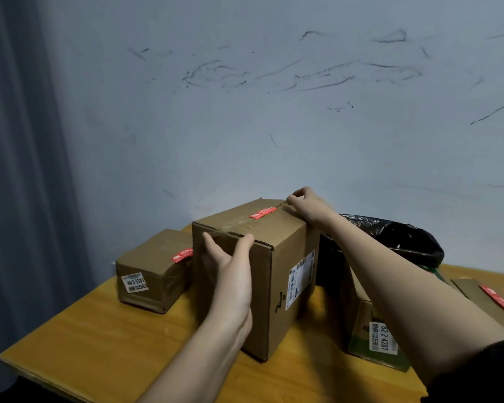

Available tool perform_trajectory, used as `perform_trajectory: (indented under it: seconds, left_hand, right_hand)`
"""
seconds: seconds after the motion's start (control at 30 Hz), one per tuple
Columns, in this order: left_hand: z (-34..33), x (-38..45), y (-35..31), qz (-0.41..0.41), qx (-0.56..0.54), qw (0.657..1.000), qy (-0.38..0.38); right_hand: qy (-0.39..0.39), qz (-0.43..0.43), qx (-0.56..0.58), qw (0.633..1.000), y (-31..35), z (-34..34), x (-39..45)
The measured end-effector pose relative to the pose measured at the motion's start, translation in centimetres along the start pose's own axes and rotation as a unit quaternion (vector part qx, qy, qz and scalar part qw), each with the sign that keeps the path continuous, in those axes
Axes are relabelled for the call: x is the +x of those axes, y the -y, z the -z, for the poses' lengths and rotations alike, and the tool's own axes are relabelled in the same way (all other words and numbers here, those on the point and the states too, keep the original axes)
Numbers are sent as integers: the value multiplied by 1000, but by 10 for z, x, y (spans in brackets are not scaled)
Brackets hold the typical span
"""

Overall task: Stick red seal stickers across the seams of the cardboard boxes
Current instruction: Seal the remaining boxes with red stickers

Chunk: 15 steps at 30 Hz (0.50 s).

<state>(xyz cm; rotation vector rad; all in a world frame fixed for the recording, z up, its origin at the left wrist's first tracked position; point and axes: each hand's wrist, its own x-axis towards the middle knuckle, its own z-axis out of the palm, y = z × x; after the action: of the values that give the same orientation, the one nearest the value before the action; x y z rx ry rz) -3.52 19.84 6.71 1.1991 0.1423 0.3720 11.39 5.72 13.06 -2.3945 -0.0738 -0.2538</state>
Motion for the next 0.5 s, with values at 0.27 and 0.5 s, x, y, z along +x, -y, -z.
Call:
perform_trajectory:
  seconds: [0.27, 0.5]
  left_hand:
    - [-6, -12, 8, 18, -11, 999, 42]
    - [19, -11, -1, -57, 73, 996, -8]
  right_hand:
    - [17, 30, 7, 999, -11, -4, 13]
    - [-102, 48, -50, 992, -7, 2, -9]
